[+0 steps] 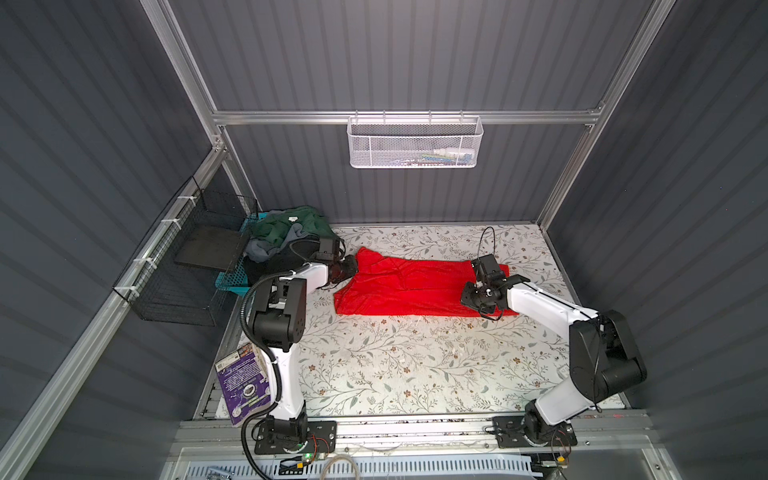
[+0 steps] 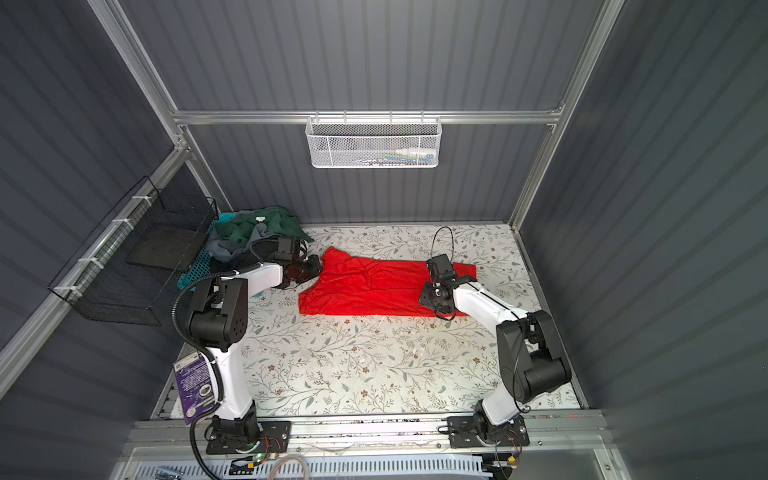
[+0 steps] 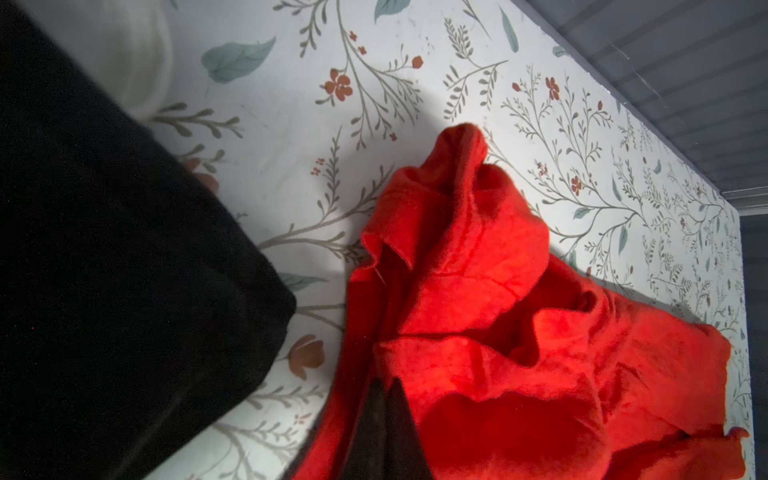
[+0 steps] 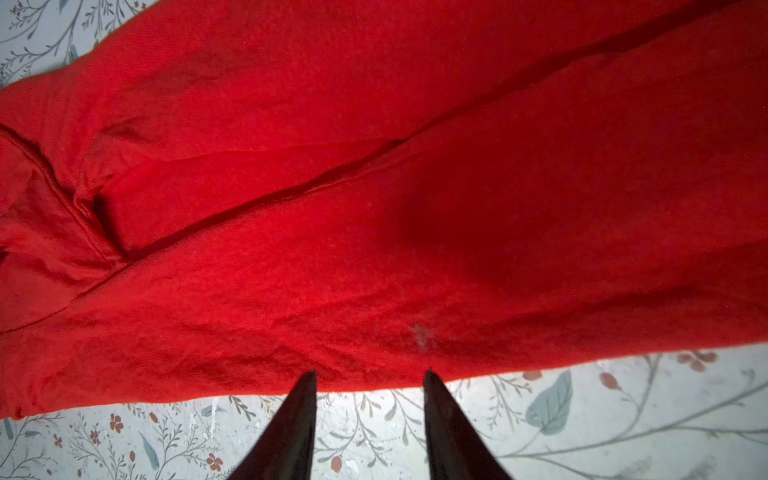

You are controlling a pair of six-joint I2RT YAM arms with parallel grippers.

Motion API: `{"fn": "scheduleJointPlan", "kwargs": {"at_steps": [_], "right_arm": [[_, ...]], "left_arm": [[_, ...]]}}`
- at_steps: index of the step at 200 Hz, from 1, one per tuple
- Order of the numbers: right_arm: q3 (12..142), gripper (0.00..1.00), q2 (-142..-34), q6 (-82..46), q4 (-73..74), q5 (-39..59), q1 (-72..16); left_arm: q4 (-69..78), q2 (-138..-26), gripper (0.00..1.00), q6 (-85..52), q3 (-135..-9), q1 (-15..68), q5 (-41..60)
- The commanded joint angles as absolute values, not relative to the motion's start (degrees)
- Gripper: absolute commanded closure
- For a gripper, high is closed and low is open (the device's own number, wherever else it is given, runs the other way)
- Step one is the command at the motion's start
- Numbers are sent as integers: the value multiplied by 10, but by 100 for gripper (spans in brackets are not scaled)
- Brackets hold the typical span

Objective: Fold and stack the t-shirts

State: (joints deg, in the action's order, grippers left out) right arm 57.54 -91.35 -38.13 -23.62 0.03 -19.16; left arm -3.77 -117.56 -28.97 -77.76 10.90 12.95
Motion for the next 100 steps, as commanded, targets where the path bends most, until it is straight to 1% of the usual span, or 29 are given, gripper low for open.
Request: {"fn": "scheduleJointPlan", "kwargs": {"at_steps": [1,27,57,100], "right_arm": [[574,56,-924,-382,-236,1,-190],[575,56,-928,-382,-237,1,-190],[574,56,-930,-381,-236,0,-190],[578,56,-937,-380,-236,1,-190]], "left_arm": [[-37,-1165,100,-263,-815,111,139],[-47,-1169,100,-249,-859,111,138],[-27,-1176,100,-254,-868,113,151],[-23,-1189,100,-240,-886,113,144]]}}
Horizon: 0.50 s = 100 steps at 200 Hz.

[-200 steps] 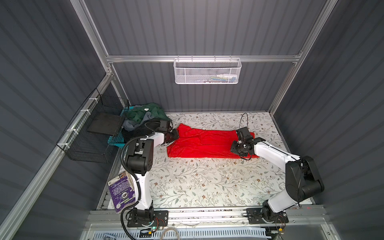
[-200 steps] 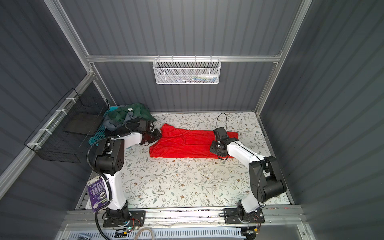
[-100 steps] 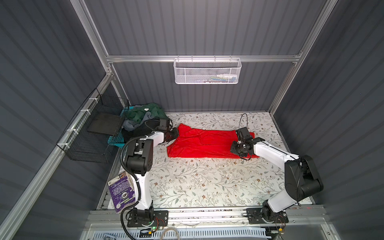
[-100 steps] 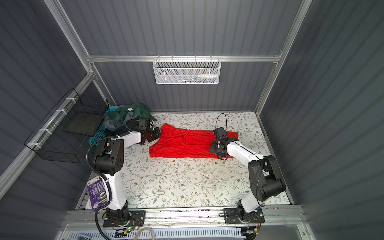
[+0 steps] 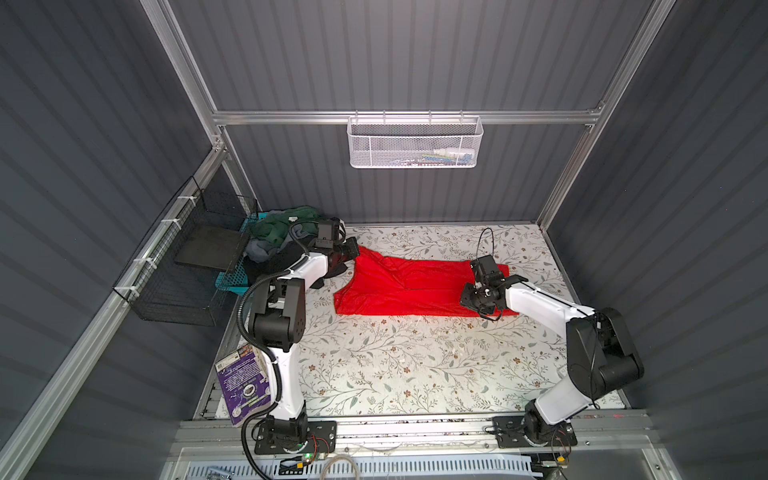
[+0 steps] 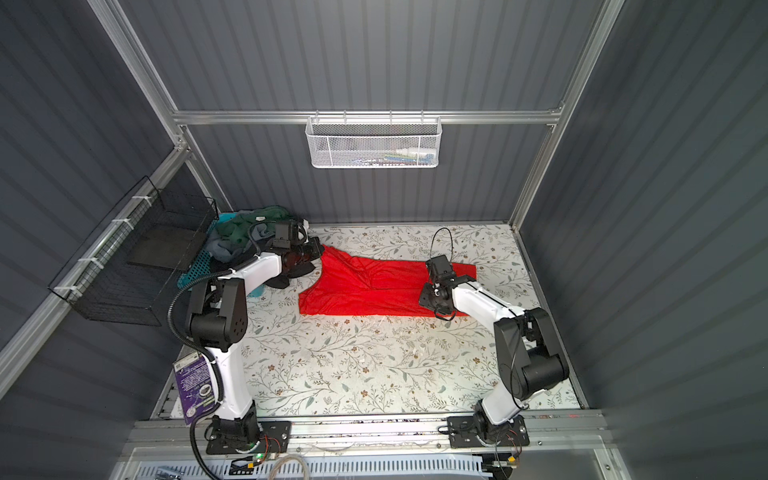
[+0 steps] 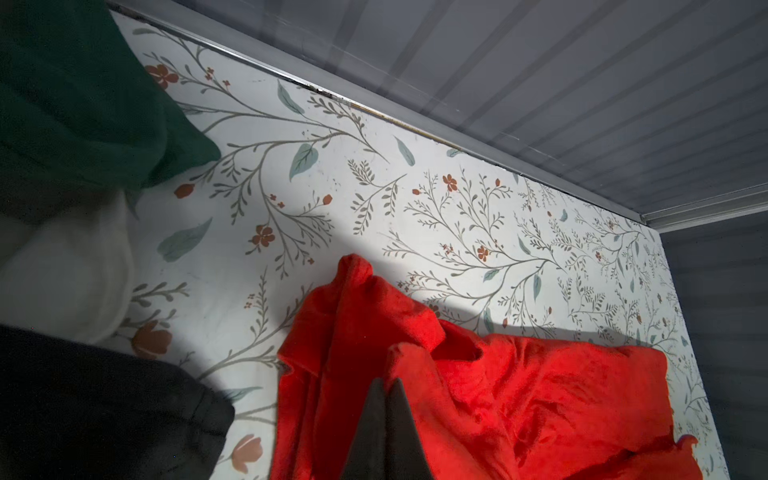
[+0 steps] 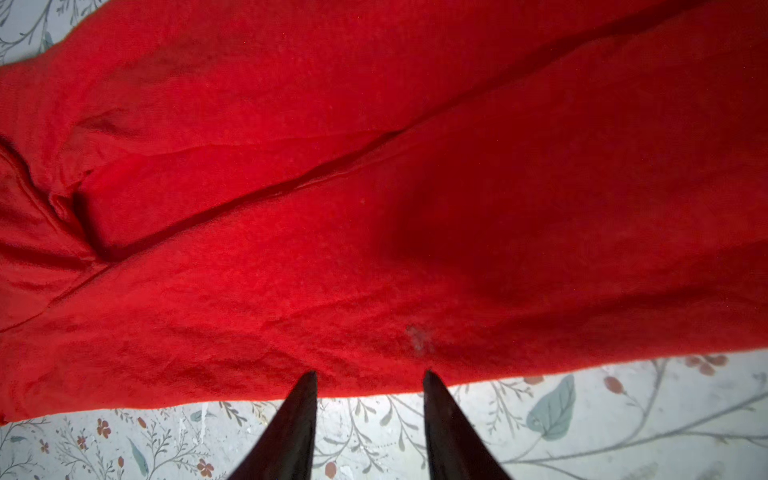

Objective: Fold and stack the t-shirts

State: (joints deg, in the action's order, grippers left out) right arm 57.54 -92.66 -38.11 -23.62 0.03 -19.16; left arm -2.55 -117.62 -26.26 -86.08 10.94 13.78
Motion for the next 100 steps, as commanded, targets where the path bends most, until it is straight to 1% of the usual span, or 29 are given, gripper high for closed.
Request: {"fn": "scheduleJointPlan", "kwargs": {"at_steps": [1,46,81,100], "right_arm": [[578,56,-937,-380,-237,1,-190],[581,57,-939,-377,-242,-3,-190],[582,57,-937,-375,-243,-3,-190],[584,56,-938,-375,-248,-6,-190]], "left_arm": [[-23,-1189,100,-239,-887,113,145],[-8,-1194,100,-226,-904,113,151],[17,-1195,100,-228,-894,113,152],[-23,-1210,100,-228,-915,113,124]]}}
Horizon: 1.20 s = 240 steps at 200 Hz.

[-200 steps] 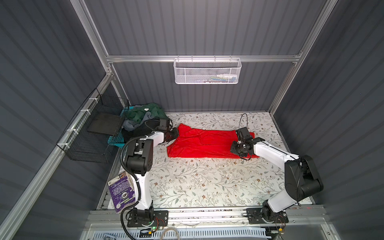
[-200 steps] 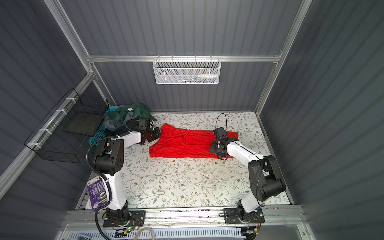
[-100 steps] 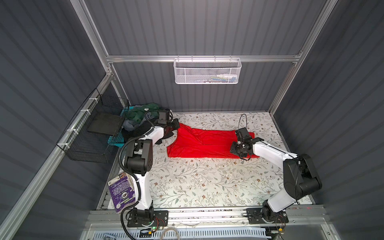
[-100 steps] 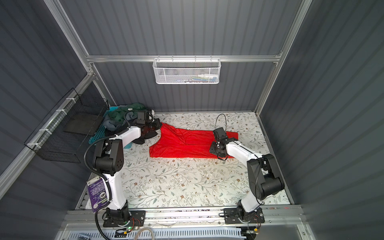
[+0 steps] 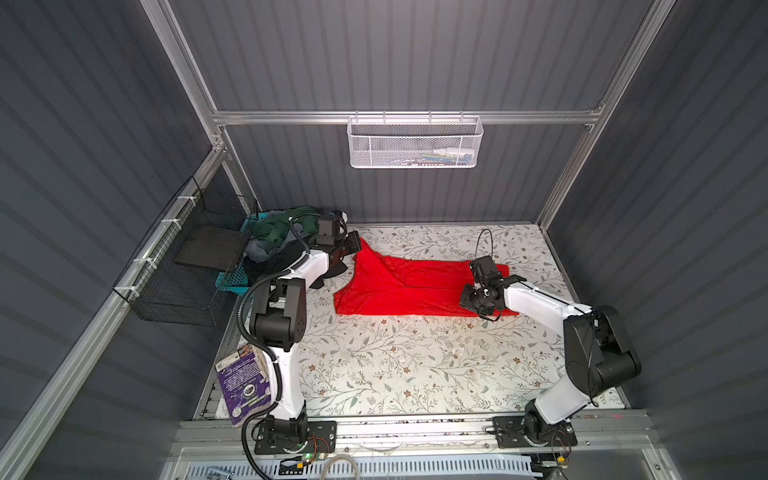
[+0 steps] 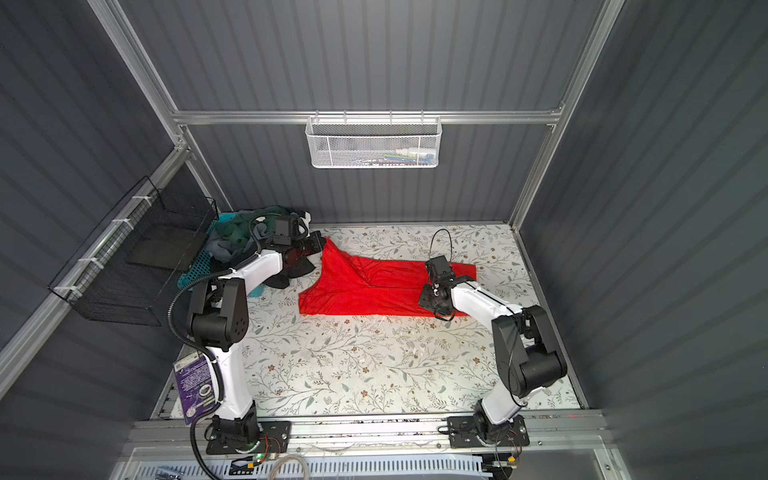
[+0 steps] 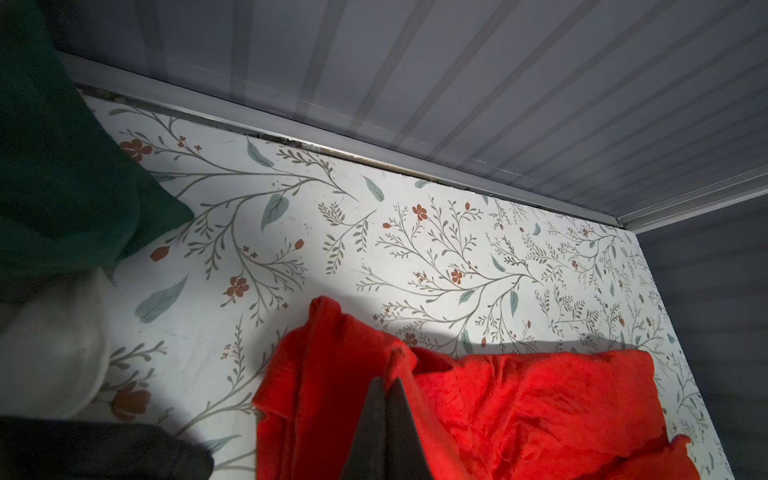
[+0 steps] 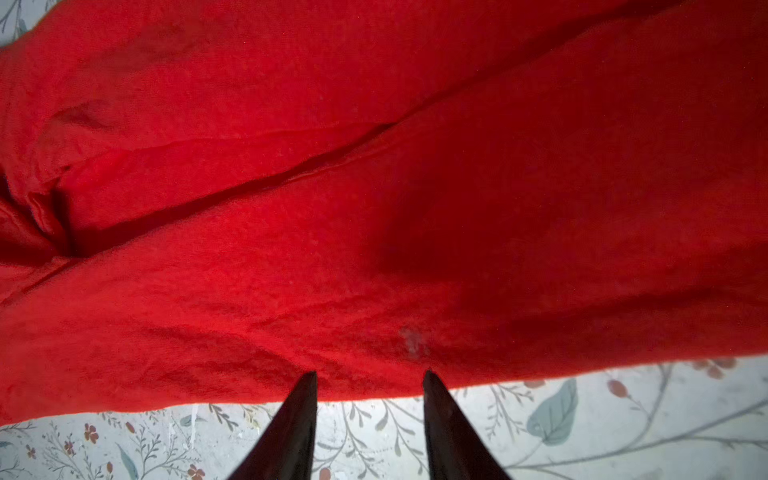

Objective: Fold and stack the t-shirts

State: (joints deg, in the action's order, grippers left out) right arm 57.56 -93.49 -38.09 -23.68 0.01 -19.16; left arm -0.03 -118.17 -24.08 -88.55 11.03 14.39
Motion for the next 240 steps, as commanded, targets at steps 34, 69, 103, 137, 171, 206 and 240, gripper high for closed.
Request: {"fn": "scheduleJointPlan", "kwargs": {"at_steps": [34,69,103,137,171,206,240], "right_arm": [[599,53,-936,-361,-286,-48,-190],[612,52,-936,-334,-306,-96,-189],[639,52,-970,-302,-305,-110,-175],[693,55,-1027,-268,-301,-122,-161],[749,64,-1096,-251,-305,-101,-150],[770,65,-1136,-255,-312,-100,-146],[773,66,-1143,-250,-322,-100,-140]], "left_arm": [[-86,-1188,46,-220,-919,118,1],[-110,-1105,22,-155,-883,179,-142],[-105,-1033,19,-171,-784,238,-170],[-110,-1009,35,-215,-700,263,-131],[-136,-1044,53,-233,-695,267,-108],[-159,-1093,64,-241,-727,266,-113],[-169,-1144,62,-248,-772,265,-103]]}}
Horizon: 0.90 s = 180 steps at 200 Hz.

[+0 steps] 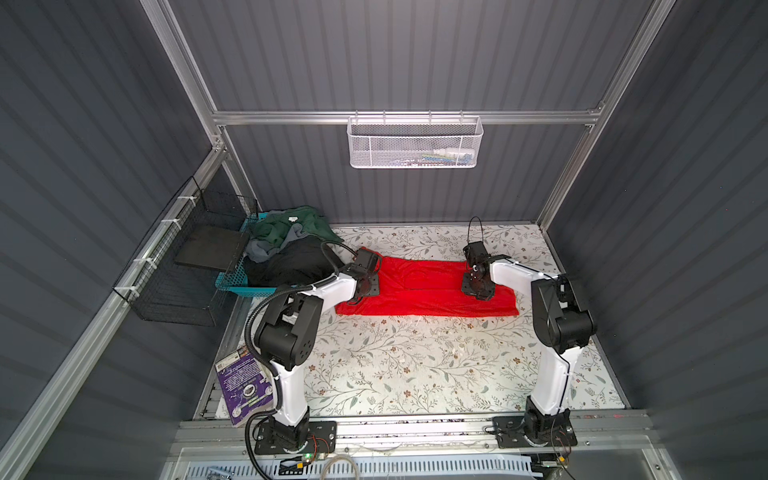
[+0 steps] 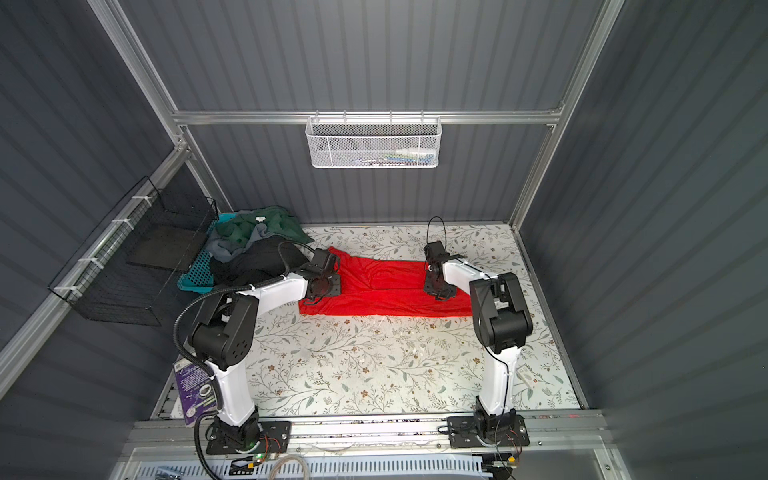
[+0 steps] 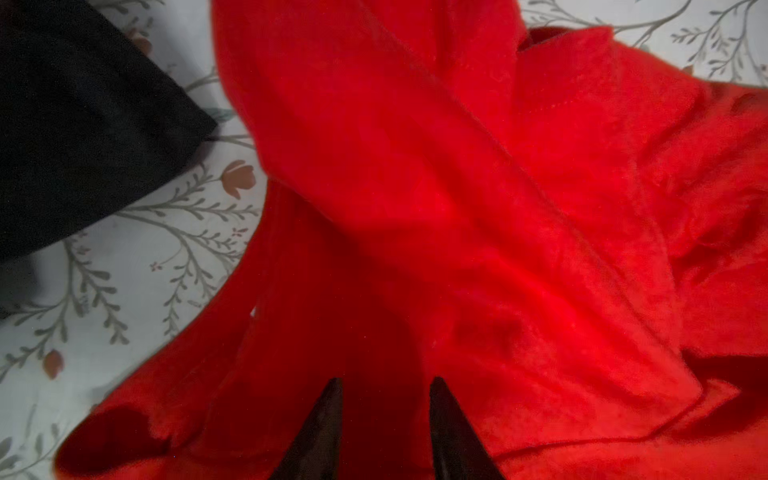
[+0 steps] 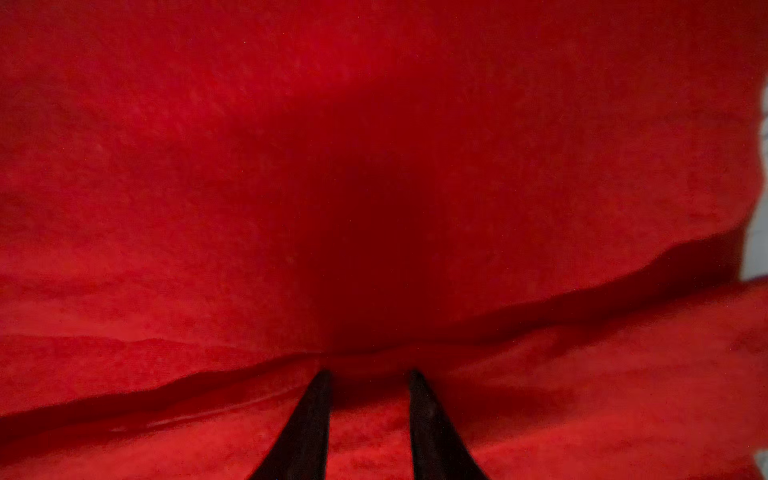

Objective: Fold and stack the t-shirts

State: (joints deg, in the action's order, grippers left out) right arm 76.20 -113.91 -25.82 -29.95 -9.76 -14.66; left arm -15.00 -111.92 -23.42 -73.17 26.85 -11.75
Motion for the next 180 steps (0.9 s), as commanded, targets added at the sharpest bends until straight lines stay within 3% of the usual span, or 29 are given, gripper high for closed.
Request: {"fn": "scheduleJointPlan", "kwargs": {"at_steps": [1,180], "right_arm": [[773,66,-1144,-250,-322,-100,-140],[715,71,-1100,-257,-315,-20,-147]], "left_arm": [[-170,-1146,62,-248,-773,265,-103],[-161,-1369,67,-218,-1052,233,-5]]}}
